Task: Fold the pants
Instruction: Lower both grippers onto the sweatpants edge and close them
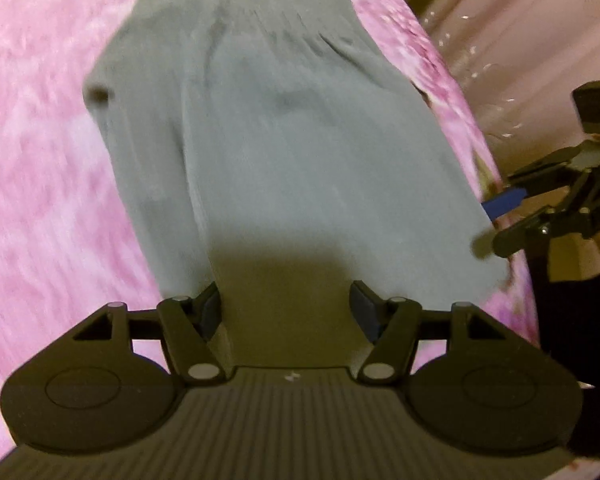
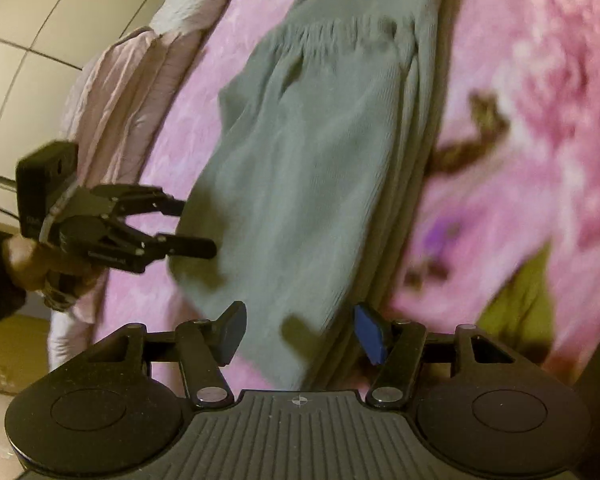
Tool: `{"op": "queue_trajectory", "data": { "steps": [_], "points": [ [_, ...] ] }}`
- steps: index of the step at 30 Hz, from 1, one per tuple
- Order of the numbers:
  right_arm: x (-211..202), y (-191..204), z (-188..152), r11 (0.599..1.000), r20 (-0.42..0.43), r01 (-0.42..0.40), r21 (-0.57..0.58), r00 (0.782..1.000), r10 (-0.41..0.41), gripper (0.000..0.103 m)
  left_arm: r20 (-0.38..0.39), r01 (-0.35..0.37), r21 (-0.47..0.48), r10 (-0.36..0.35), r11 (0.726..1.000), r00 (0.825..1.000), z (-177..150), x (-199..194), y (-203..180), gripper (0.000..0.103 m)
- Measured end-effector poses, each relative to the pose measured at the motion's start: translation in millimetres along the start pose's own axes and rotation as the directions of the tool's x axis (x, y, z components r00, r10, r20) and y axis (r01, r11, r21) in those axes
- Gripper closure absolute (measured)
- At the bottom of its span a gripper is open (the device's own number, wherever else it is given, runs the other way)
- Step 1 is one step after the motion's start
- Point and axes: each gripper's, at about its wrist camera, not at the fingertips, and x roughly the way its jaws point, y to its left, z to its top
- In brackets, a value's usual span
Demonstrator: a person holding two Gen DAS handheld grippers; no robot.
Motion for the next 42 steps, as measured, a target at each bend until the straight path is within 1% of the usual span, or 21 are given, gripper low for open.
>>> {"op": "queue_trajectory", "data": {
  "steps": [1, 5, 7, 9, 12, 13, 15, 17, 19, 22, 24, 25, 29, 30, 31, 32, 34, 35, 37, 40, 42],
  "points": [
    [0.3, 2.6, -4.1, 1.0, 0.005, -0.014, -0.011, 1.0, 0.014, 0.047, 0.016, 0.009, -0.016, -0.008, 1.0, 1.0, -8.6, -3.4, -0.6, 0.043],
    [-2.9, 26.7, -20.5, 0.995, 0.051, 0.012, -0.098, 0.999, -0.007, 0.047, 0.057, 0.03, -0.072, -0.026, 0.997, 0.998, -25.0, -13.0, 2.8, 0.043],
    [-1.1, 30.3, -27.2, 0.994, 0.073, 0.022, -0.107, 0.997, -0.014, 0.047, 0.055, 0.011, -0.061, -0.008, 0.998, 0.998, -27.3, -14.6, 0.6, 0.043],
    [0.3, 25.3, -30.0, 0.996, 0.098, 0.036, -0.086, 0.995, -0.028, 0.047, 0.046, -0.014, -0.039, 0.016, 0.999, 0.999, -29.5, -14.3, -0.5, 0.043],
    [5.3, 11.2, -33.7, 1.0, 0.143, 0.028, 0.006, 0.989, -0.029, 0.047, 0.048, 0.019, -0.043, -0.017, 0.999, 0.999, -31.6, -13.7, 0.0, 0.043],
    [4.6, 5.6, -38.1, 0.999, 0.153, 0.011, 0.031, 0.988, -0.016, 0.05, 0.05, 0.027, -0.042, -0.025, 0.999, 0.998, -31.9, -13.7, -0.1, 0.043],
    [5.8, -2.4, -40.4, 0.996, 0.163, -0.044, 0.077, 0.986, 0.031, 0.059, 0.06, 0.035, -0.064, -0.031, 0.997, 0.998, -32.6, -15.3, 2.7, 0.05],
    [6.5, -8.1, -40.6, 0.992, 0.168, -0.07, 0.102, 0.984, 0.052, 0.074, 0.081, 0.03, -0.097, -0.022, 0.995, 0.996, -33.3, -20.7, 8.0, 0.064],
    [5.8, -12.2, -39.7, 0.991, 0.164, -0.068, 0.117, 0.985, 0.049, 0.08, 0.102, 0.026, -0.117, -0.014, 0.993, 0.995, -34.9, -27.5, 11.0, 0.065],
    [8.3, -13.7, -38.1, 0.993, 0.15, -0.054, 0.104, 0.988, 0.038, 0.081, 0.116, 0.025, -0.132, -0.009, 0.991, 0.993, -36.9, -31.3, 10.2, 0.065],
    [9.5, -13.6, -37.1, 0.994, 0.141, -0.045, 0.096, 0.99, 0.031, 0.081, 0.113, 0.02, -0.143, -0.004, 0.989, 0.994, -35.3, -26.7, 10.9, 0.061],
    [11.1, -13.0, -35.9, 0.995, 0.139, -0.041, 0.096, 0.99, 0.028, 0.081, 0.106, 0.025, -0.157, -0.008, 0.987, 0.994, -35.0, -21.9, 12.9, 0.058],
    [18.1, -11.7, -29.3, 0.994, 0.137, -0.042, 0.098, 0.99, 0.028, 0.081, 0.069, 0.062, -0.202, -0.049, 0.977, 0.996, -30.6, -4.5, 23.9, 0.058],
    [20.3, -11.1, -27.8, 0.994, 0.13, -0.043, 0.101, 0.991, 0.03, 0.082, 0.065, 0.083, -0.223, -0.07, 0.971, 0.995, -28.7, -4.5, 27.4, 0.06],
    [20.8, -10.5, -26.8, 0.994, 0.121, -0.04, 0.105, 0.992, 0.027, 0.094, 0.059, 0.096, -0.247, -0.083, 0.964, 0.995, -26.6, -6.4, 31.7, 0.077],
    [19.9, -9.6, -26.4, 0.993, 0.117, -0.041, 0.11, 0.993, 0.028, 0.097, 0.057, 0.091, -0.255, -0.079, 0.963, 0.995, -25.8, -9.7, 33.7, 0.096],
    [14.8, -5.7, -27.7, 0.989, 0.116, -0.046, 0.138, 0.993, 0.03, 0.098, 0.054, 0.117, -0.242, -0.107, 0.963, 0.993, -26.7, -21.0, 33.7, 0.096],
    [10.6, -1.3, -29.4, 0.989, 0.115, -0.055, 0.138, 0.993, 0.039, 0.098, 0.054, 0.114, -0.231, -0.105, 0.966, 0.993, -28.4, -26.9, 30.0, 0.097],
    [8.9, 7.7, -35.0, 0.995, 0.094, -0.044, 0.095, 0.995, 0.035, 0.098, 0.064, 0.12, -0.227, -0.108, 0.967, 0.992, -37.5, -33.4, 23.0, 0.097],
    [23.4, -4.6, -41.6, 0.993, 0.053, 0.0, 0.12, 0.999, -0.006, 0.098, 0.073, 0.122, -0.301, -0.105, 0.946, 0.992, -52.2, -23.0, 30.3, 0.097],
    [25.7, -6.1, -38.3, 0.994, 0.053, 0.001, 0.106, 0.999, -0.007, 0.098, 0.075, 0.11, -0.298, -0.091, 0.948, 0.993, -51.7, -18.1, 30.8, 0.097]
  ]
}}
